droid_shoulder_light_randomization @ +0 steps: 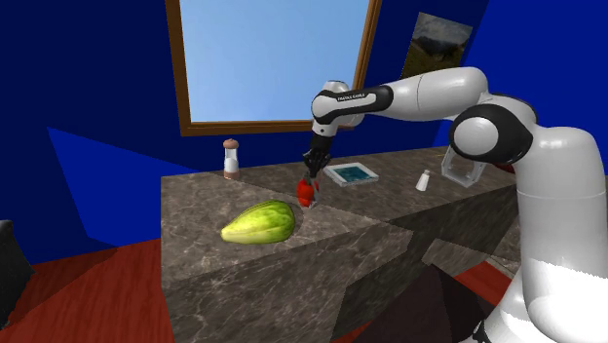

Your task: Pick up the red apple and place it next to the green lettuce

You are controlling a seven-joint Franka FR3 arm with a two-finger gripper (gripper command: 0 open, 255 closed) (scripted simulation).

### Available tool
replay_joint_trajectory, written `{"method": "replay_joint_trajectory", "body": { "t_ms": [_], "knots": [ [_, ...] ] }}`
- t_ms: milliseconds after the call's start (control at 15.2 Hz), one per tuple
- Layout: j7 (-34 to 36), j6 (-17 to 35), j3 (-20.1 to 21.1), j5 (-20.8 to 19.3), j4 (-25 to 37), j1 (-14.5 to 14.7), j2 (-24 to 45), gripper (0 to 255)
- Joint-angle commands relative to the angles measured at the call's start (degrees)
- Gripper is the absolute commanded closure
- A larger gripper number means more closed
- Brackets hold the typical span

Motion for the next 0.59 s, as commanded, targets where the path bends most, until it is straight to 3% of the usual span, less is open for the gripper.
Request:
{"method": "replay_joint_trajectory", "body": {
  "t_ms": [0,528],
  "knots": [
    [-0.36,1.32,0.03,0.17,-0.89,-0.07,0.42,255],
    [-1.27,6.00,0.29,0.82,-3.82,-0.07,2.26,255]
  ]
}}
